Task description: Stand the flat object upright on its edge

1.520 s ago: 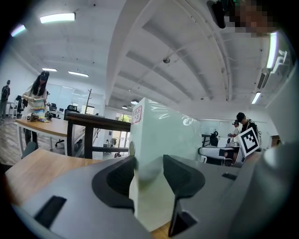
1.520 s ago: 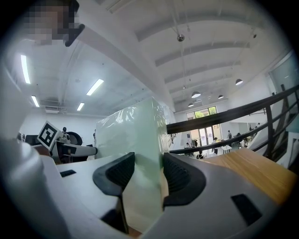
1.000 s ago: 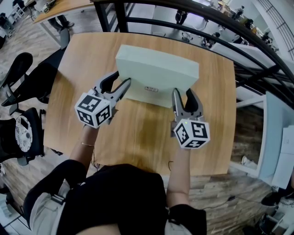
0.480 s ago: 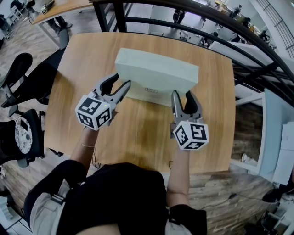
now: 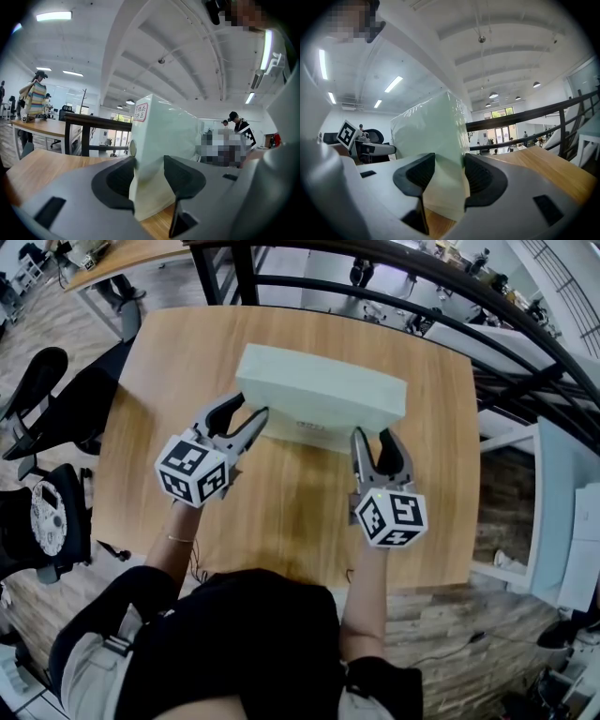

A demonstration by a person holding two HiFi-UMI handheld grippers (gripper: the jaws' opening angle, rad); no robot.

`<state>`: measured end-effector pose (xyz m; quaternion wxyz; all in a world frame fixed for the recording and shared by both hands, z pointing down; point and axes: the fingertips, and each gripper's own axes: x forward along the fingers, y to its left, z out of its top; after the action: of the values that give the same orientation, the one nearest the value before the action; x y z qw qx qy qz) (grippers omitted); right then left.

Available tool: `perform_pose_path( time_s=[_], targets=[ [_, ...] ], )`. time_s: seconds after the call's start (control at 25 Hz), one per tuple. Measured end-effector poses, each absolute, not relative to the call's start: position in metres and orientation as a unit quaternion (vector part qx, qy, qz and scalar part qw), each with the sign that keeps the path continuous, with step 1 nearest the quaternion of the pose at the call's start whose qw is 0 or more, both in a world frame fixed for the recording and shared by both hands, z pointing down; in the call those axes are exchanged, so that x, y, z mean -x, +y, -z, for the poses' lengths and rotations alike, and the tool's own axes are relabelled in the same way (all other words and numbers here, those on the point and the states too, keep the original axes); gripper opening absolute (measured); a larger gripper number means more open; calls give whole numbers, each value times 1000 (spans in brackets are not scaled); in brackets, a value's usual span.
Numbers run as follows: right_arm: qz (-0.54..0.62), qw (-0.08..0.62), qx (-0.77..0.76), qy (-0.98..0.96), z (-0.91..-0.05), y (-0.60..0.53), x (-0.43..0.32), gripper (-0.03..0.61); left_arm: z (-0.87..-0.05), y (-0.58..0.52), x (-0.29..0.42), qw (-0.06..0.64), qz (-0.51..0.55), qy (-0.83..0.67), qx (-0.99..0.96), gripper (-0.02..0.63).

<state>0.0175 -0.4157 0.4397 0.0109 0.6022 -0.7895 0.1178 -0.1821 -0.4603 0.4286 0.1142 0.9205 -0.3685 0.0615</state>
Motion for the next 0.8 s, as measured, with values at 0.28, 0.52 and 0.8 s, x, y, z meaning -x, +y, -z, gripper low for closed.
perform_pose_path(
  time_s=[0.28, 0.52, 0.8],
  targets=[
    [-128, 13, -603, -787, -441, -413, -15, 190, -434, -457, 183, 132, -80, -354, -922, 202],
    [-133, 18, -604, -786, -439, -409, -16, 190, -431, -456, 188, 132, -81, -363, -919, 202],
    [-133, 15, -607, -783, -435, -402, -14, 190, -428, -452, 196, 134, -74, -365, -918, 202]
  ],
)
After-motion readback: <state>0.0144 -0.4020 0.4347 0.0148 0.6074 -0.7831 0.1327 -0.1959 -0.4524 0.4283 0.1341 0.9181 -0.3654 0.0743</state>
